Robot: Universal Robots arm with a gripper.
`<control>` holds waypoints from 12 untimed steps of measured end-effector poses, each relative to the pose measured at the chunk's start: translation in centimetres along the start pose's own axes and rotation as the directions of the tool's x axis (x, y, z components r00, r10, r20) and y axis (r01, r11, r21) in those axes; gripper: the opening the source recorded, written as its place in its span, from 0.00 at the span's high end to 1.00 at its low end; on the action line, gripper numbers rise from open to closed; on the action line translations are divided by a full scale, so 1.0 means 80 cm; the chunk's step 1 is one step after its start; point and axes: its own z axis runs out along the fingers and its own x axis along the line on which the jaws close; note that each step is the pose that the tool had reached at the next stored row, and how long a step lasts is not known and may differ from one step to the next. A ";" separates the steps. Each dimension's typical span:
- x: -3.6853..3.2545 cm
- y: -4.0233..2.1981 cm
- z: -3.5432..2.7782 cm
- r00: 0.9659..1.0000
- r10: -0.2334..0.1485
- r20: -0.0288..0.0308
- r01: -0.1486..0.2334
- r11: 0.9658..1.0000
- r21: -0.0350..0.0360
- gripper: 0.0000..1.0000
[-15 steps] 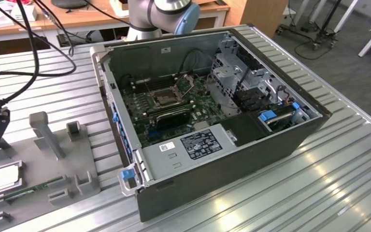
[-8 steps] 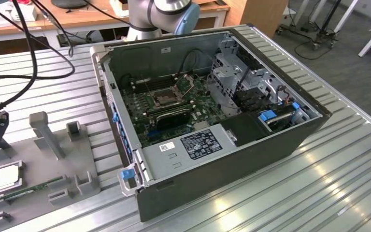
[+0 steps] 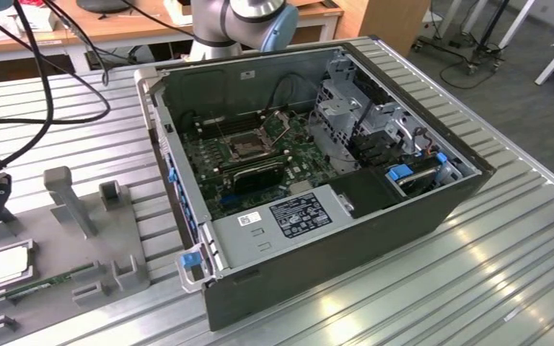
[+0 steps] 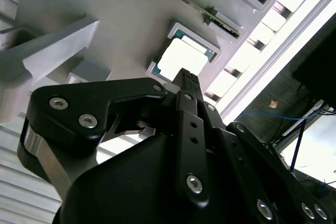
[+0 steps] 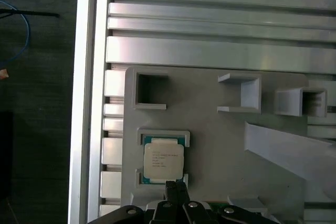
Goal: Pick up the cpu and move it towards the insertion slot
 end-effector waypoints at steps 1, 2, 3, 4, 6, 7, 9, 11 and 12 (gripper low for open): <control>0.0001 -0.0001 0.0011 1.000 0.000 0.000 0.000 1.000 0.000 0.89; 0.0003 -0.0003 0.0022 1.000 0.000 0.000 0.000 1.000 0.001 0.89; 0.0005 -0.0004 0.0032 1.000 0.000 0.000 0.000 1.000 0.001 0.89; 0.0006 -0.0005 0.0041 1.000 -0.001 0.000 0.001 1.000 0.002 0.89; 0.0011 -0.0005 0.0060 1.000 -0.001 0.000 0.001 1.000 0.003 0.89; 0.0014 -0.0006 0.0066 1.000 -0.001 0.000 0.001 1.000 0.004 0.89; 0.0018 -0.0007 0.0077 1.000 -0.001 0.000 0.001 1.000 0.007 0.89; 0.0023 -0.0008 0.0091 1.000 -0.001 0.000 0.001 1.000 0.010 0.89; 0.0025 -0.0009 0.0100 1.000 -0.001 0.000 0.001 1.000 0.011 0.89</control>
